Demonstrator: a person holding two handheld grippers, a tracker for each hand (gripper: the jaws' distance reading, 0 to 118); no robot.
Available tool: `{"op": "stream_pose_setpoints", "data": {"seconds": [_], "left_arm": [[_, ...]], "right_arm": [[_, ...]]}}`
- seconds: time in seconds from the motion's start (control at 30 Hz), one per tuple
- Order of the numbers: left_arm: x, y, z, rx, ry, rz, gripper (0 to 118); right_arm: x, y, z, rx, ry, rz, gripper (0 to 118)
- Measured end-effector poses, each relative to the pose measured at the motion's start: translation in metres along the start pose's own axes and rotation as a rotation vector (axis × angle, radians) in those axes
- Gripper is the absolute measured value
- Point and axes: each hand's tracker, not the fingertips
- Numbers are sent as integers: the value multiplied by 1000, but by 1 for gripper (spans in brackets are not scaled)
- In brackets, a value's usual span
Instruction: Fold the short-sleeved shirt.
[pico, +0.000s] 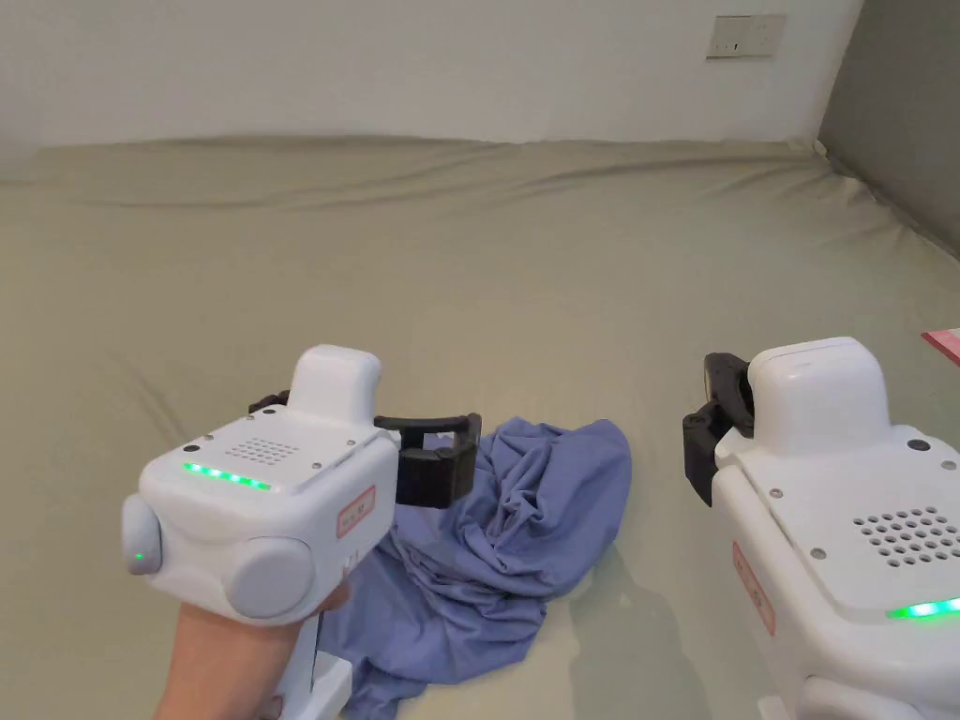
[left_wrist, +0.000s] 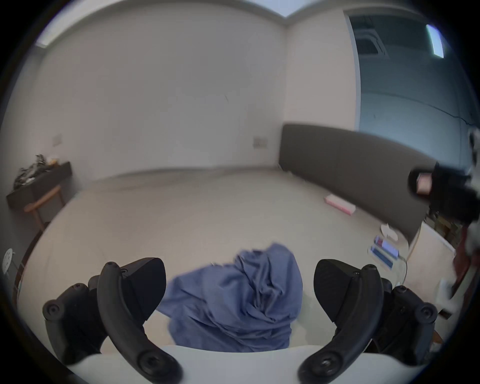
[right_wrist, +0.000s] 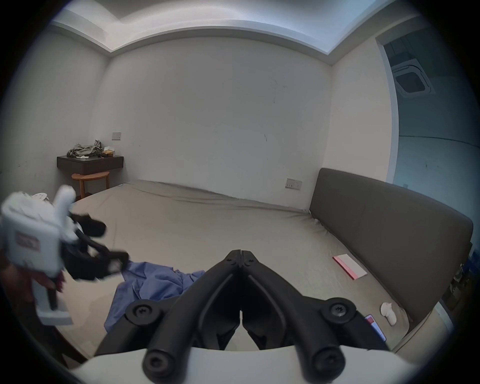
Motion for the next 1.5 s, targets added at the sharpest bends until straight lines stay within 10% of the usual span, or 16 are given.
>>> {"op": "stream_pose_setpoints", "data": {"seconds": [0.3,0.33,0.43,0.47,1.1,1.5], "left_arm": [[10,30,108,324,356,-50,105],[11,28,113,329,349,-62,93],[20,23,122,330,381,-96,5],[20,20,124,333,378,-98,2],[19,16,126,312,385,-107,1],[-10,-56,33,-155,225,47,1]], "right_arm": [[-44,42,29,125,42,50,0],[-49,44,32,135,47,49,0],[-60,47,37,152,66,43,0],[-65,48,39,154,71,42,0],[-70,39,33,171,98,60,0],[-55,8,6,84,96,56,0]]}}
